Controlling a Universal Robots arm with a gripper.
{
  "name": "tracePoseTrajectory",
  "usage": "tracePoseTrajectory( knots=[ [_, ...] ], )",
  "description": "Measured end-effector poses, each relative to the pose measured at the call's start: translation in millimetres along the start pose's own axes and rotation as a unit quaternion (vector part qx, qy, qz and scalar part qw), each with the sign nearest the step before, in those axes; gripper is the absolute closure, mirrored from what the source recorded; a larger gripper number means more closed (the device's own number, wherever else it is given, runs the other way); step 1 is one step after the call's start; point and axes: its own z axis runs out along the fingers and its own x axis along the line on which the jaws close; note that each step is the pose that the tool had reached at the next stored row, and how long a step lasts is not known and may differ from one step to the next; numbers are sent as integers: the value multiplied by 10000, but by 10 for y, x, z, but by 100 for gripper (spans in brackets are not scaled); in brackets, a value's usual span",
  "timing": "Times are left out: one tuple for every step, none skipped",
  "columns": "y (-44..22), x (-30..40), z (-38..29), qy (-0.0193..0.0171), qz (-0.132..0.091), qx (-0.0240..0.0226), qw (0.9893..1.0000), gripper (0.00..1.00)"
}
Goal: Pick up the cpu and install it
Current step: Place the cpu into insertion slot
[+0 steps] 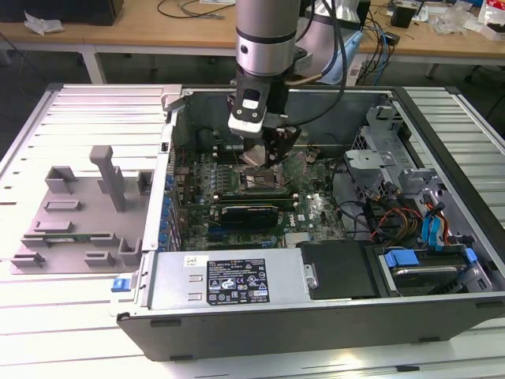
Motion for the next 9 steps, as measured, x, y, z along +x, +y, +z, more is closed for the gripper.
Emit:
tracePoseTrajectory(
  knots=[
    [0,0,1,-9,235,3,9997,45],
    [0,0,2,-15,404,4,9992,45],
    [0,0,3,-20,510,5,9987,45],
    [0,0,4,-23,594,6,9982,45],
    [0,0,4,-27,692,7,9976,45],
    [0,0,4,-29,764,8,9971,45],
    [0,0,5,-35,919,9,9958,45],
    [0,0,7,-44,1149,12,9934,45],
    [0,0,8,-51,1338,14,9910,45]
  ],
)
